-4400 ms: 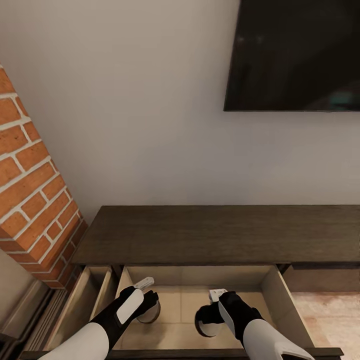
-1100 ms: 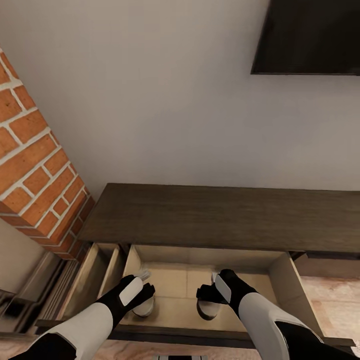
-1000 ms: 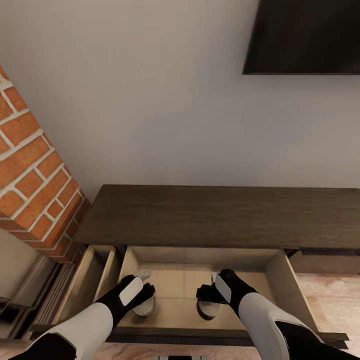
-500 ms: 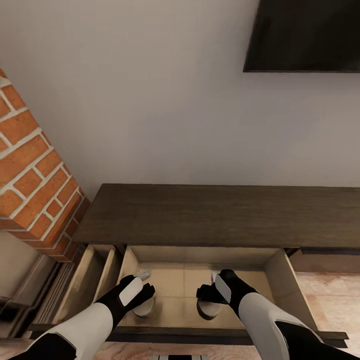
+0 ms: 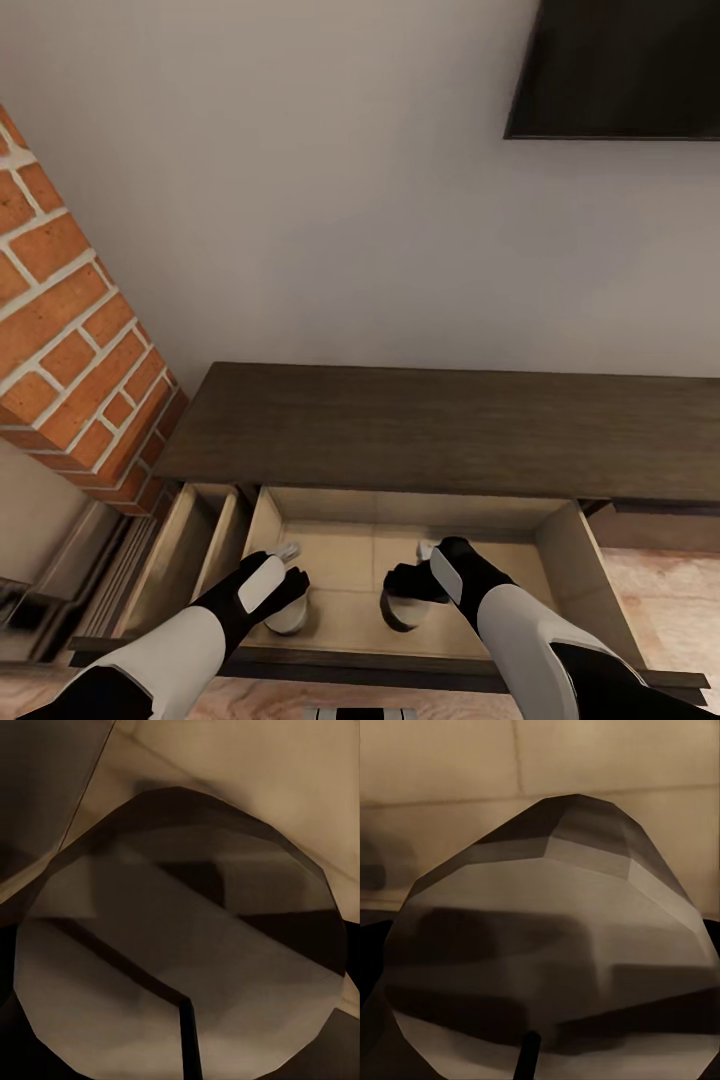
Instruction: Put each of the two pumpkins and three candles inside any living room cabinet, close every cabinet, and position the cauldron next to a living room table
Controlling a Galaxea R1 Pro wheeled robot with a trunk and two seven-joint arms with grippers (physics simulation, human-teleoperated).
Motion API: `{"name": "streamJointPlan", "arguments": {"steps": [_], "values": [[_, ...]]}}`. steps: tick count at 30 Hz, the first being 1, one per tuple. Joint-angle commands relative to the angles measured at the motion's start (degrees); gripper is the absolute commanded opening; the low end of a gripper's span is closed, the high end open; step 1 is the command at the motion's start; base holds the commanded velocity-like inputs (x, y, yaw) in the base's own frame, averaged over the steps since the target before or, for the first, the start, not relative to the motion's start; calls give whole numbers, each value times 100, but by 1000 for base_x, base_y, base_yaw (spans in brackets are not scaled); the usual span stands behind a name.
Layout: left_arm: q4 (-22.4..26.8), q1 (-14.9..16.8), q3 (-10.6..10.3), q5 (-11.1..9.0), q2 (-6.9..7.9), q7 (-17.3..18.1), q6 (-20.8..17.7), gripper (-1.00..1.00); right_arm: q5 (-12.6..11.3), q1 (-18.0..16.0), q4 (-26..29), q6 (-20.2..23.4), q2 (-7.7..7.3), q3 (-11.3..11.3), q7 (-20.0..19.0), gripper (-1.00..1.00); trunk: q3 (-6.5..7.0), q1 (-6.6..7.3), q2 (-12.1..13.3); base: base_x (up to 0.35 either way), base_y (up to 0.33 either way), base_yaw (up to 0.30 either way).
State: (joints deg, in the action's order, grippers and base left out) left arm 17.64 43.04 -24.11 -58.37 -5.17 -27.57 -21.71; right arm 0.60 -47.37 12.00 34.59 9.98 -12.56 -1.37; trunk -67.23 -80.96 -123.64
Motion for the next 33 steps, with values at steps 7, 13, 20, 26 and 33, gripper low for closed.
{"name": "streamJointPlan", "arguments": {"steps": [7, 13, 20, 26, 33], "values": [[-13, 2, -42, -43, 7, -38, -2, -100, 11, 0, 12, 30, 2, -18, -9, -100, -21, 1, -2, 0, 0, 0], [-3, 2, -41, -43, 0, -38, 0, -100, 11, 0, 12, 35, 2, -18, 12, -100, -73, 1, -2, 0, 0, 0], [67, 2, -48, -35, -2, -38, 9, -100, 1, 0, 12, 36, 2, -18, 14, -100, -138, 1, -2, 0, 0, 0], [121, 2, -49, -34, 4, -37, 9, -100, -5, 0, 12, 38, 2, -18, 14, -100, -194, 1, -2, 0, 0, 0], [219, 2, -50, -34, 7, -38, 1, -100, -7, 0, 10, 31, 2, -25, -25, -100, -212, 1, -2, 0, 0, 0]]}}
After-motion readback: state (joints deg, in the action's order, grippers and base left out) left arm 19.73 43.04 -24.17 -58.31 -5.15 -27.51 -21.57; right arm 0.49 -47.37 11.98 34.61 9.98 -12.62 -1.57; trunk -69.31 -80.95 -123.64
